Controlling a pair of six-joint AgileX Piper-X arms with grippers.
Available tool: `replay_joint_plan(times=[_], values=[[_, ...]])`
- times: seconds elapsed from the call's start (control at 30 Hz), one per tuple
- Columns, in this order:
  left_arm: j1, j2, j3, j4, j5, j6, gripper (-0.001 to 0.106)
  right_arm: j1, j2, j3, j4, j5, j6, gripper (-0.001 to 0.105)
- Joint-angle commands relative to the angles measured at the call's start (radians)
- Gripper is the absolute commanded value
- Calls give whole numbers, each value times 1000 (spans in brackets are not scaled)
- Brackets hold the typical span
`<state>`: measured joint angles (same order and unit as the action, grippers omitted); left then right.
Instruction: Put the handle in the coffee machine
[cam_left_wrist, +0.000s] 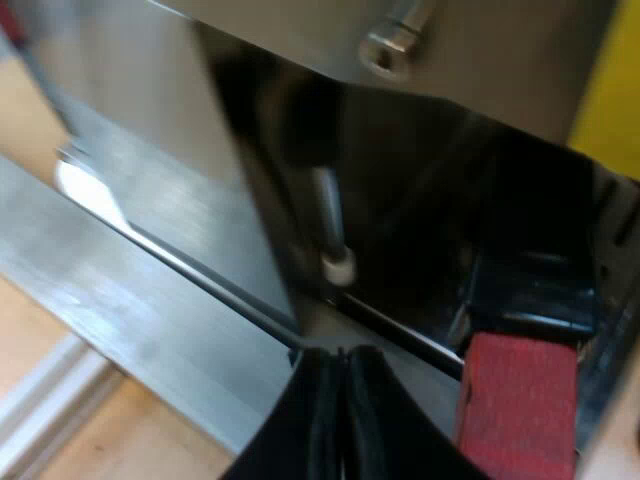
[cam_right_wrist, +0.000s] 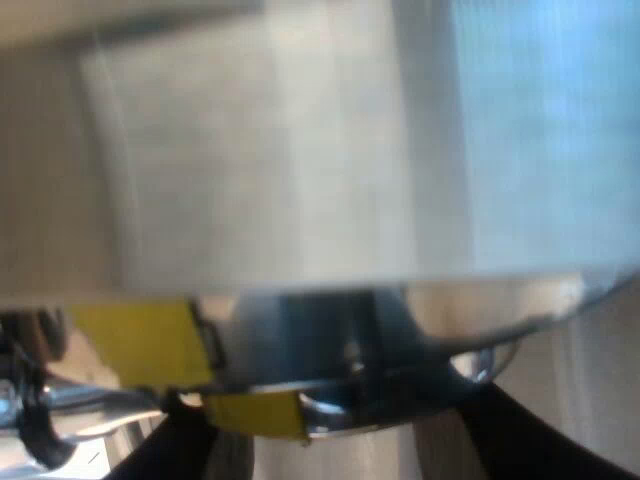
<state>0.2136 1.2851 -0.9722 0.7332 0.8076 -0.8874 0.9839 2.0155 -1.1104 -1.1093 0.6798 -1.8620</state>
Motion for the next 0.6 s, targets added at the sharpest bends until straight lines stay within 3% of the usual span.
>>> replay_joint_plan(times=[0.03, 0.07, 0.3, 0.47, 0.6], values=[[-17, -6, -8, 42, -19, 21, 0, -4, -22, -21, -70, -3, -2, 40], [-48, -6, -11, 109, -85, 64, 0, -4, -22, -21, -70, -3, -2, 40], [-48, -6, -20, 213, -82, 112, 0, -4, -22, -21, -70, -3, -2, 40], [-48, -6, -26, 296, -34, 129, 0, -4, -22, -21, -68, -3, -2, 40], [-57, -8, -26, 363, 44, 129, 0, -4, -22, -21, -68, -3, -2, 40]])
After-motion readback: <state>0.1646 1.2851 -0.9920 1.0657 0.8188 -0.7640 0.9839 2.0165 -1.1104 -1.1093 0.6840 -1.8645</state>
